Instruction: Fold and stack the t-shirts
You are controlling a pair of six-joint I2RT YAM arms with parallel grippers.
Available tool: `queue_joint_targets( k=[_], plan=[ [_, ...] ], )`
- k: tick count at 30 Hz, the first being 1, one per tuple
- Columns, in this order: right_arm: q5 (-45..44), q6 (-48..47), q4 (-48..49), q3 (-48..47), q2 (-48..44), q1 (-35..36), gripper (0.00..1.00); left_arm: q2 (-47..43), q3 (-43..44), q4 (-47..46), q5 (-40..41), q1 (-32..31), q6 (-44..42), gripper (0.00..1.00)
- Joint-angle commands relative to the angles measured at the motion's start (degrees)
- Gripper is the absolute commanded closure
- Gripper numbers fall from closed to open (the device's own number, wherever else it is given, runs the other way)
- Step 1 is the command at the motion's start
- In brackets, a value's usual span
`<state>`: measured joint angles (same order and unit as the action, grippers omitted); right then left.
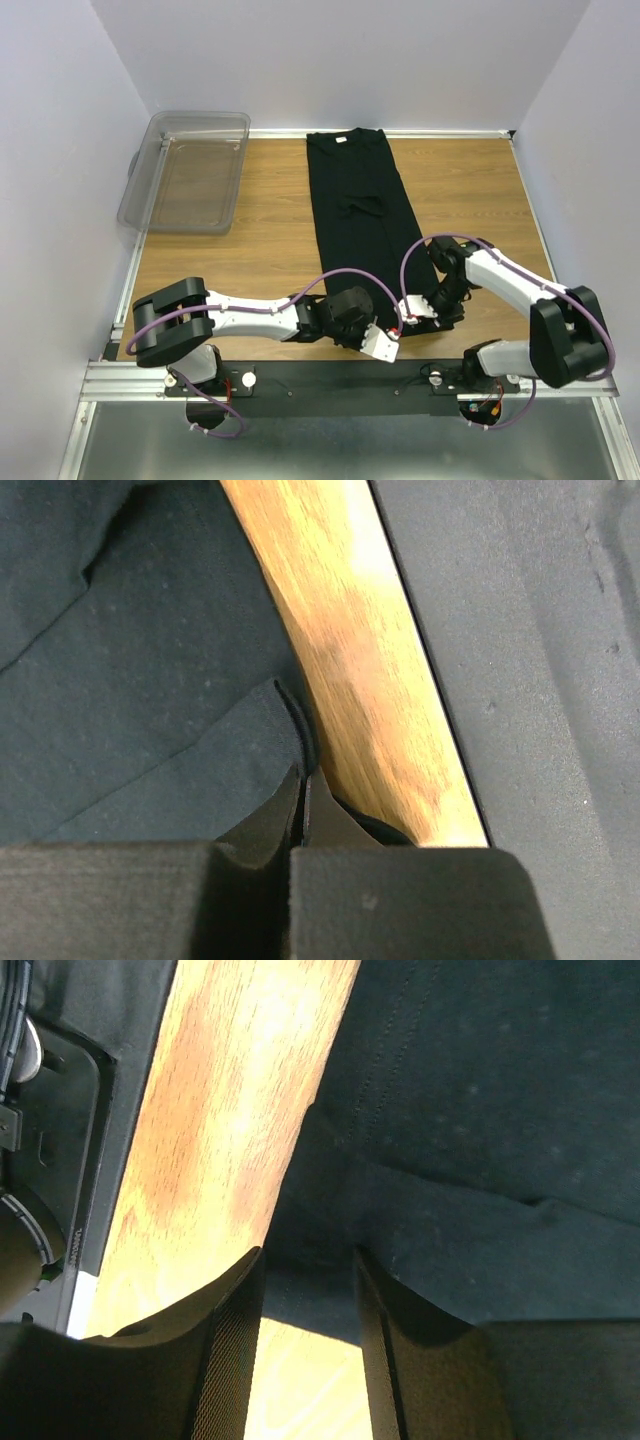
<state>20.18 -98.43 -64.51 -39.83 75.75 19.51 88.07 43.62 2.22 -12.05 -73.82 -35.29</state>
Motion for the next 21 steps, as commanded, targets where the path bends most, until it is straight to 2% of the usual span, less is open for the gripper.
queue_joint_targets(
  k=[1, 10, 11, 15, 19, 21],
  plan=[
    [-3.0, 0.8, 2.4, 0.4, 2.9, 1.1, 0.51, -0.8, -1.4, -1.9, 2.1, 0.4, -1.0, 1.00],
    [-6.9, 4.3, 13.3, 8.0, 3.1, 3.5, 0.43, -1.7, -2.7, -2.0, 2.6, 0.5, -1.0, 1.00],
    [-7.1, 4.5, 13.7, 8.6, 2.9, 3.5, 0.38, -1.8, -2.6, -2.0, 2.6, 0.5, -0.9, 1.00],
    [-7.0, 5.1, 14.6, 9.3, 2.2, 3.6, 0.35, -1.2, -2.2, -2.0, 2.4, 0.5, -0.9, 1.00],
    [-6.8, 6.1, 15.4, 9.6, 1.3, 4.0, 0.39, -0.6, -1.8, -2.0, 2.2, 0.5, -0.8, 1.00],
    [-6.3, 6.8, 16.0, 9.9, 0.5, 4.2, 0.46, -0.6, -1.8, -2.5, 2.1, 0.5, -0.7, 1.00]
  ],
)
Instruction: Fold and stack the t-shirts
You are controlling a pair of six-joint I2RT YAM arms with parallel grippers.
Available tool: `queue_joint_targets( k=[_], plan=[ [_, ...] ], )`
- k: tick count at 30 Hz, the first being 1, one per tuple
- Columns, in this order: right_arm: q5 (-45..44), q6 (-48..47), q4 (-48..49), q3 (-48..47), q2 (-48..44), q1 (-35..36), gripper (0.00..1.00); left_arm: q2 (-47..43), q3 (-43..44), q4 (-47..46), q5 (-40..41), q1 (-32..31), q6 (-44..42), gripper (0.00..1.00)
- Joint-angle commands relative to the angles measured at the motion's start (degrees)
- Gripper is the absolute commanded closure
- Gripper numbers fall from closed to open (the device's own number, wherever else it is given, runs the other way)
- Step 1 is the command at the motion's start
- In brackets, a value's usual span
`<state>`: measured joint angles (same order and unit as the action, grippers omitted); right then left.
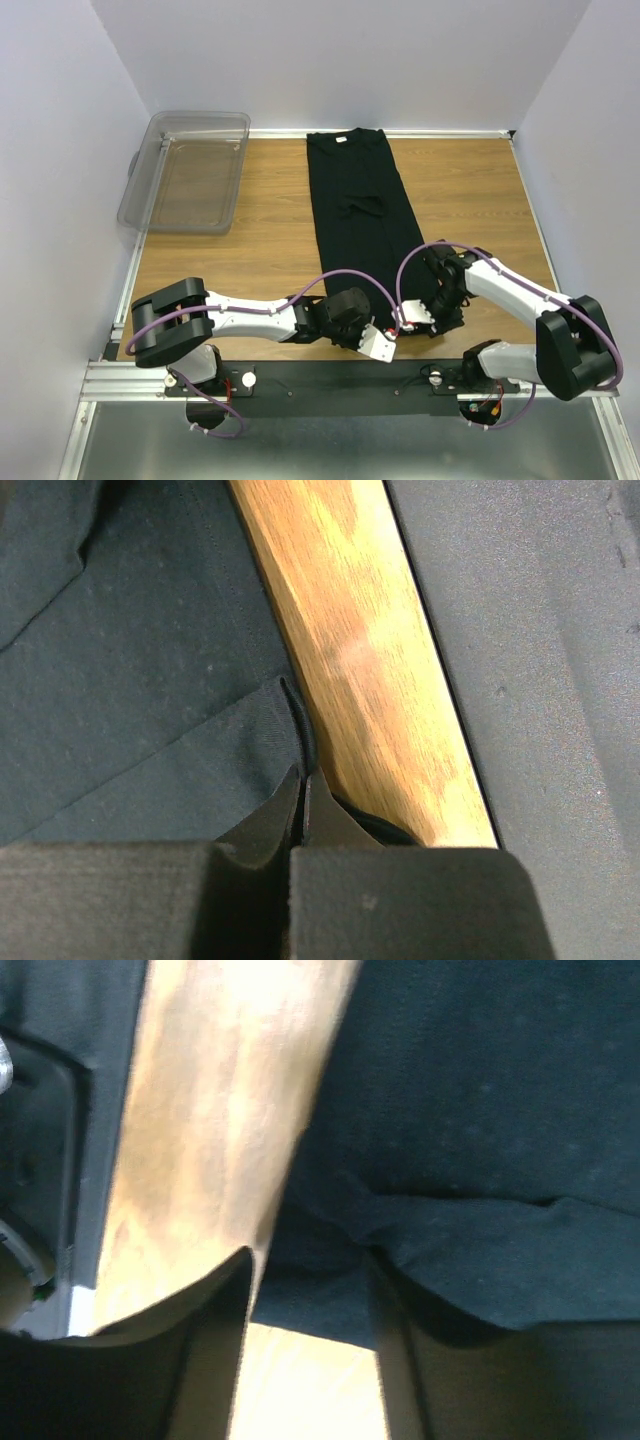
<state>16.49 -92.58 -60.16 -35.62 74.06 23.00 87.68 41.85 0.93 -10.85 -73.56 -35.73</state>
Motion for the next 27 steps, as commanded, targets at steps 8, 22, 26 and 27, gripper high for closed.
queue_joint_targets(
  k=[8, 22, 26, 27],
  plan=[
    [-3.4, 4.9, 13.8, 7.4, -1.6, 1.7, 0.73, -0.9, -0.1, -2.0, 1.1, 0.3, 0.1, 1.00],
    [7.9, 5.6, -2.7, -6.6, -0.9, 1.6, 1.00, -3.7, -1.1, -1.9, 1.4, 0.3, -0.9, 1.00],
    [9.7, 6.5, -5.1, -12.6, -1.3, 0.6, 0.99, -5.7, -1.4, -3.9, 1.1, 1.9, -1.8, 1.00],
    [10.0, 6.6, -5.3, -13.8, -1.4, 0.0, 0.99, -6.6, -1.6, -4.4, 0.9, 3.3, -1.9, 1.00]
  ],
)
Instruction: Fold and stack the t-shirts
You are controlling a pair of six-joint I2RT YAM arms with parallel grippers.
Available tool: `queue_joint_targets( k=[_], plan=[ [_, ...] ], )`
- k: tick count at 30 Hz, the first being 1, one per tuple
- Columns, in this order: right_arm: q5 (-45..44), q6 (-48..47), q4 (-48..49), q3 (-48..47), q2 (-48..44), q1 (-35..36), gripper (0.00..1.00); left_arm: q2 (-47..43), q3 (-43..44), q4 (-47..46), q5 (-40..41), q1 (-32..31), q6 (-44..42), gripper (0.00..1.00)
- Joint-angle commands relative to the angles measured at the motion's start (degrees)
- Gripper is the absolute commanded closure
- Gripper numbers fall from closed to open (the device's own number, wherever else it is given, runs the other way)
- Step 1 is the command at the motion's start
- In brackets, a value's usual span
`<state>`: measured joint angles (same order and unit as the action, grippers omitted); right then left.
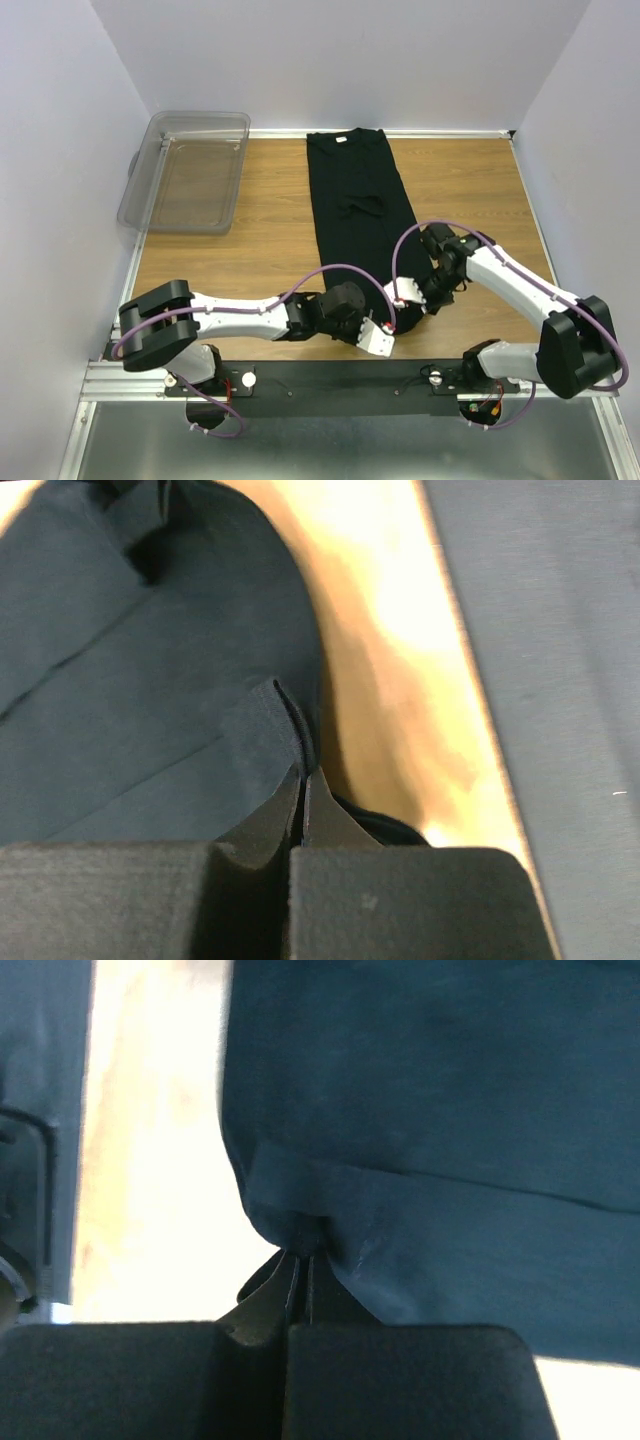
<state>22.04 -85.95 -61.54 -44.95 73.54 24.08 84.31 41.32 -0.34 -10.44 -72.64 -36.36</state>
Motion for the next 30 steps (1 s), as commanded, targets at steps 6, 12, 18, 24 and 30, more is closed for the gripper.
queue_joint_targets(
  k=[6, 12, 18, 24, 30],
  plan=[
    [5.6, 0.1, -3.5, -15.9, 5.1, -7.6, 0.99, -5.0, -0.4, -6.1, -1.3, 9.3, -4.0, 1.00],
    [7.4, 1.0, -2.2, -28.7, 18.6, -10.7, 0.99, -1.0, 5.3, -7.3, -3.9, 20.7, -8.6, 1.00],
    [9.9, 3.7, -2.3, -44.8, 32.3, -10.7, 0.99, 6.6, 13.3, -7.7, -8.1, 31.8, -11.8, 1.00],
    [10.9, 6.7, -2.4, -61.1, 42.6, -10.7, 0.99, 13.9, 21.2, -7.2, -9.9, 37.4, -14.1, 1.00],
    [10.0, 11.1, -2.4, -78.5, 54.5, -11.0, 0.99, 22.0, 30.5, -6.8, -9.3, 42.2, -15.7, 1.00]
  ],
)
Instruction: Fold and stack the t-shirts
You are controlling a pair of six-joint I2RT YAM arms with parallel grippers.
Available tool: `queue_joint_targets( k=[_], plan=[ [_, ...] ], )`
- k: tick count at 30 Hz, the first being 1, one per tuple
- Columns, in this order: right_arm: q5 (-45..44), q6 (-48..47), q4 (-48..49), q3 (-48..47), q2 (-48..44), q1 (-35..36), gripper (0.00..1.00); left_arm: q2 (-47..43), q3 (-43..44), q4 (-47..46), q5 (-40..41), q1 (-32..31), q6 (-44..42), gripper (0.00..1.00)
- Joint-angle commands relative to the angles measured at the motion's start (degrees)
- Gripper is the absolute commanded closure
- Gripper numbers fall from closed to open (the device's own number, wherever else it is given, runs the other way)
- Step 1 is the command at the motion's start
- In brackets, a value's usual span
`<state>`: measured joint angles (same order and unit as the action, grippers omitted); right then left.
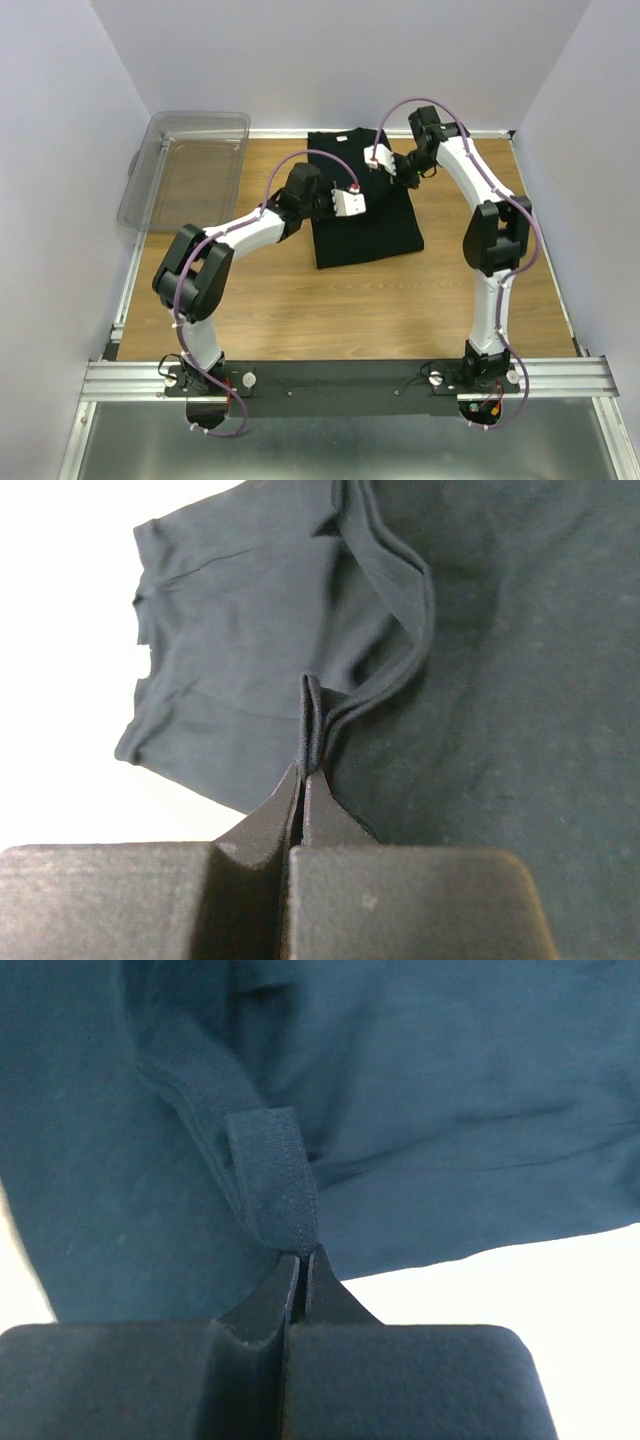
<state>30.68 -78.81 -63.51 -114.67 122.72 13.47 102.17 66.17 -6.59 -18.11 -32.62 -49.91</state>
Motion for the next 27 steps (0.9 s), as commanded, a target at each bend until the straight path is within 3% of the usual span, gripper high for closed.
queue_joint_targets(
  k=[1, 8, 24, 26, 27],
  plan=[
    [1.3, 5.1, -0.1, -10.6, 6.6, -0.5, 0.99, 5.1, 6.7, -0.4, -1.2, 3.0, -2.3, 1.00],
    [-0.3, 9.0, 2.8, -18.2, 13.6, -0.7, 0.99, 12.4, 14.9, 0.1, 0.4, 5.4, -2.9, 1.00],
    [-1.5, 12.4, 7.3, -16.0, 13.8, -2.0, 1.00, 20.5, 25.3, 5.0, 2.5, 5.7, -4.2, 1.00],
    [-1.5, 13.8, 8.0, -15.9, 14.0, -2.0, 0.94, 21.0, 25.9, 5.4, 3.6, 5.6, -4.0, 1.00],
    [-1.4, 14.6, 8.5, -16.0, 14.0, -2.0, 0.76, 21.3, 26.3, 5.3, 5.0, 5.6, -3.4, 0.97]
  ],
)
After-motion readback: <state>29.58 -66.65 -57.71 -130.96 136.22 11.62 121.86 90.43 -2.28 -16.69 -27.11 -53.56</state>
